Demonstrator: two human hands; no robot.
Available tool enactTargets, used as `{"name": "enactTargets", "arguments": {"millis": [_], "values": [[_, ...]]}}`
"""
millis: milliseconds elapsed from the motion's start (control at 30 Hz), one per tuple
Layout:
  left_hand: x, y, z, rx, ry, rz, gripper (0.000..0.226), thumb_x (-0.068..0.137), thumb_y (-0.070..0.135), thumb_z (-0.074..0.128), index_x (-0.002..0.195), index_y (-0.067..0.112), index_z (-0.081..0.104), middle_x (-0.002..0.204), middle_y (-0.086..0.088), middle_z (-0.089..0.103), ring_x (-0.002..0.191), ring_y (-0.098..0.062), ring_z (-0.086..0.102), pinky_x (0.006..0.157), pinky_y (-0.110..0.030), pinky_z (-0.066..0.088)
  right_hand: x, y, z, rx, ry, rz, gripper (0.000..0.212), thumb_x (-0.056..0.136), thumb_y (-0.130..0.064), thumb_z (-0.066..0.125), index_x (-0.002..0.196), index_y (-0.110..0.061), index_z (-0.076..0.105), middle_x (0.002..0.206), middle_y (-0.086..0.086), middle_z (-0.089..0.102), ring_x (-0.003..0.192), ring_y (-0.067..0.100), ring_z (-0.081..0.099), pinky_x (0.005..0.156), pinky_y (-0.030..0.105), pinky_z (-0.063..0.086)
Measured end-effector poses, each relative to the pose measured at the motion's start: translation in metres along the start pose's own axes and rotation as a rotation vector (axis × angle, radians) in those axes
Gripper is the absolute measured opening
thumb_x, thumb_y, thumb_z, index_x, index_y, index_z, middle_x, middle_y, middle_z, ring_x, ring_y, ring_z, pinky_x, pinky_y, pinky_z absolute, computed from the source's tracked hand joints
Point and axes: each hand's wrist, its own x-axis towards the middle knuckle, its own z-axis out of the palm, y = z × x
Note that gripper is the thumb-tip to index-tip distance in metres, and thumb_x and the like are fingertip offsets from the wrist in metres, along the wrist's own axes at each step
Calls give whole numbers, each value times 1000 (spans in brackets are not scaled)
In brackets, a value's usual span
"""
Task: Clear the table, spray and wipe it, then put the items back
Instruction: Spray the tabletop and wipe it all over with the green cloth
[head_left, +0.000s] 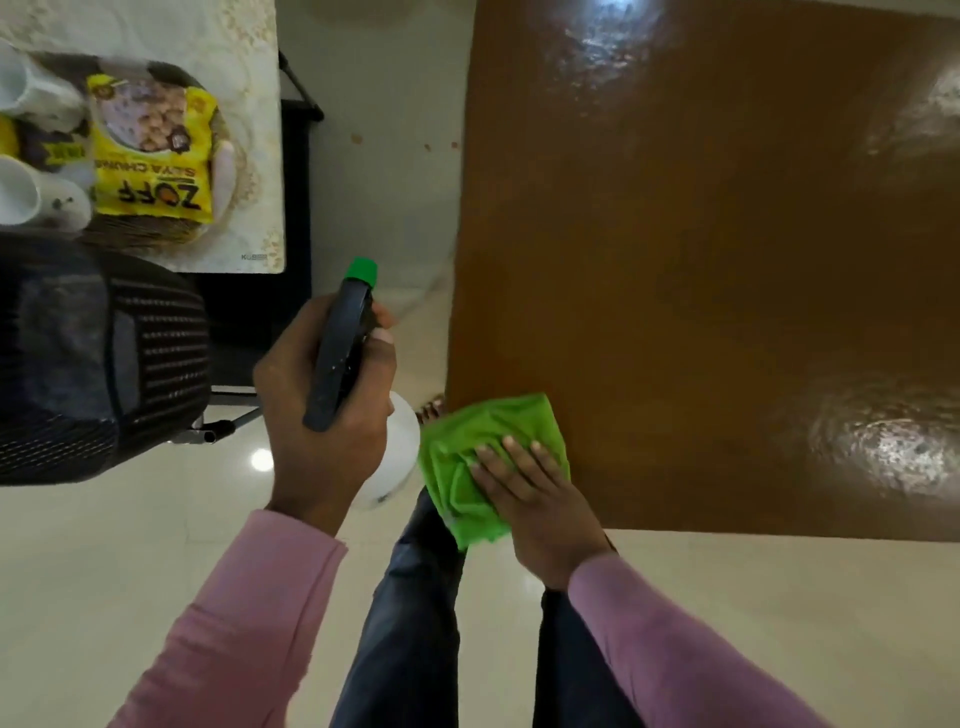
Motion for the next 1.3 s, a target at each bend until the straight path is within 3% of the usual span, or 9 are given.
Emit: {"name": "enactTargets", "arguments": {"millis": [133, 267, 433, 667, 800, 967, 1067, 1200, 1300], "values": [[-11, -6, 14, -33, -5, 30, 10, 94, 13, 56, 96, 5, 60, 81, -2, 63, 46, -10, 55, 51, -16, 45, 106, 36, -73, 48, 252, 145, 74, 79, -28, 11, 152, -18, 16, 160, 1, 12, 147, 28, 1, 117, 42, -9], [-30, -19, 32, 24, 19, 19, 13, 93, 17, 57, 96, 5, 60, 80, -5, 63, 46, -14, 56, 50, -22, 45, 143, 29, -81, 82, 435, 293, 67, 85, -26, 32, 150, -15, 23, 160, 2, 15, 147, 31, 4, 117, 44, -5], [-51, -15, 47, 76, 1, 79, 11, 94, 14, 55, 97, 4, 61, 84, -7, 64, 51, -14, 56, 52, -19, 45, 8, 9, 21, 93, 276, -52, 75, 78, -23, 57, 148, -19, 30, 157, 0, 24, 142, 28, 26, 118, 44, 10], [-83, -5, 78, 92, -72, 125, 20, 95, 11, 55, 106, -6, 58, 88, 1, 62, 61, -6, 60, 59, -10, 47, -130, 168, 41, 271, 495, 724, 77, 76, -2, 45, 149, -10, 23, 157, 7, 11, 145, 31, 3, 118, 52, 9], [-99, 1, 97, 105, -64, 116, 17, 95, 20, 55, 110, 10, 56, 98, 9, 62, 69, -13, 61, 65, -20, 53, -80, 131, 29, 432, 607, 1009, 67, 73, 0, 42, 140, -3, 38, 160, 9, 5, 146, 36, -6, 118, 47, -6], [-108, 7, 113, 145, -50, 119, 14, 97, 26, 55, 110, 28, 54, 104, 14, 62, 80, -27, 63, 79, -45, 56, -61, 53, 51, 156, 359, 273, 71, 79, -18, 25, 150, -17, 25, 159, -1, 10, 146, 27, -6, 117, 44, -6], [-112, 6, 113, 184, -76, 134, 24, 97, 38, 59, 118, 31, 50, 117, 15, 59, 97, -30, 65, 91, -52, 52, -95, 92, 62, 68, 322, 133, 76, 75, -14, 53, 148, -19, 31, 156, -2, 26, 146, 24, 15, 117, 45, 7], [-121, 9, 112, 194, -106, 138, 41, 92, 52, 59, 127, 43, 40, 129, 24, 51, 117, -10, 59, 101, -32, 47, -162, 154, 68, 208, 407, 572, 84, 69, 3, 60, 147, -12, 33, 155, 4, 19, 145, 30, 12, 118, 47, 11], [-130, 8, 113, 117, -120, 94, 50, 89, 52, 61, 130, 39, 37, 136, 7, 49, 121, -17, 58, 102, -26, 46, -194, 186, 60, 352, 446, 897, 77, 78, 8, 49, 149, -7, 24, 158, 11, 14, 146, 36, 7, 119, 49, 9]]}}
